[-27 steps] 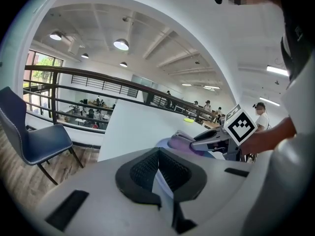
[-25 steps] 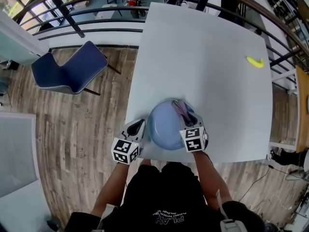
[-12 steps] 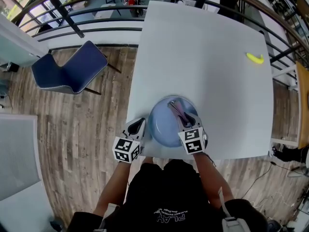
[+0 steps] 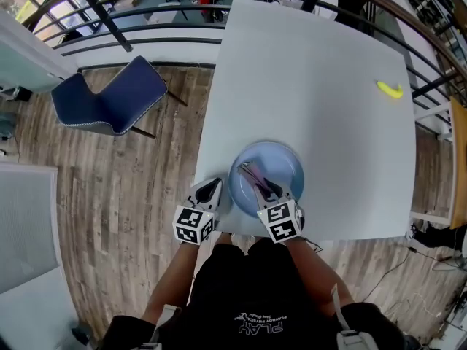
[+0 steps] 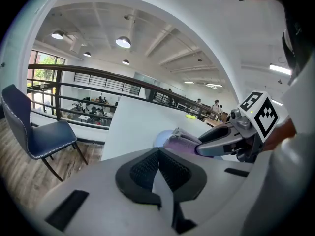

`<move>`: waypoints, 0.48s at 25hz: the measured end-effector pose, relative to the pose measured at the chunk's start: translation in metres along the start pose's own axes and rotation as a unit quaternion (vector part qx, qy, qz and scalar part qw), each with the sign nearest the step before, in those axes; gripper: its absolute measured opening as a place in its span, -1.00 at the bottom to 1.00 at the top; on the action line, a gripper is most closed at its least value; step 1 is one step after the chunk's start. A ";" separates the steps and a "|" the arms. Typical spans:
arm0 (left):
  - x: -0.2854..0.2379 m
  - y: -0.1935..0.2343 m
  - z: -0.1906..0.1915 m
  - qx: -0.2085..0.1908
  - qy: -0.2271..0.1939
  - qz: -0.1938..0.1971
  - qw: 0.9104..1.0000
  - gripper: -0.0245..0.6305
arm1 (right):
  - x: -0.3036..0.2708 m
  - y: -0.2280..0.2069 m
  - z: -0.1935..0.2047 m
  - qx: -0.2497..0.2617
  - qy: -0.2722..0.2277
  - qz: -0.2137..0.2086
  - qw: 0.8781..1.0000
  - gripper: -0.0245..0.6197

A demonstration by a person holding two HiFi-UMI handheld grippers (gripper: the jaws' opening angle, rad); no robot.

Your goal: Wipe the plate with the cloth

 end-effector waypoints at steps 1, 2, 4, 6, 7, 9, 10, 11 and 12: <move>0.000 0.000 0.001 0.000 0.001 0.000 1.000 -0.88 | -0.001 0.006 0.001 0.006 0.003 -0.005 1.000 -0.62; 0.001 0.000 0.002 -0.001 0.002 -0.001 1.000 -0.88 | -0.003 0.012 0.002 0.012 0.007 -0.010 1.000 -0.62; 0.004 0.001 0.003 -0.001 0.002 -0.002 1.000 -0.88 | -0.005 0.024 0.005 0.019 0.014 -0.019 1.000 -0.62; 0.006 0.002 0.004 -0.001 0.002 -0.002 1.000 -0.88 | -0.004 0.032 0.009 0.022 0.021 -0.024 0.999 -0.62; 0.007 0.002 0.004 -0.001 0.003 -0.002 1.000 -0.88 | -0.004 0.035 0.011 0.023 0.025 -0.025 0.999 -0.62; 0.008 0.003 0.002 -0.002 0.003 -0.002 1.000 -0.88 | -0.002 0.038 0.013 0.023 0.030 -0.026 0.999 -0.62; 0.008 0.004 0.001 -0.003 0.002 -0.002 1.000 -0.88 | -0.002 0.038 0.012 0.022 0.030 -0.027 0.999 -0.62; 0.008 0.005 0.000 -0.004 0.002 -0.001 1.000 -0.88 | -0.002 0.038 0.012 0.021 0.030 -0.027 0.999 -0.62; 0.007 0.005 0.000 -0.005 0.003 -0.001 1.000 -0.88 | -0.002 0.037 0.012 0.020 0.030 -0.027 0.999 -0.62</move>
Point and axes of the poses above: the fingertips, and each gripper's own axes: x backward along the fingers, y to its left, z out of its underside, the point moved 1 cm from there along x, backward along the fingers, and after that the axes turned 5 degrees about x, right-handed, at the moved point
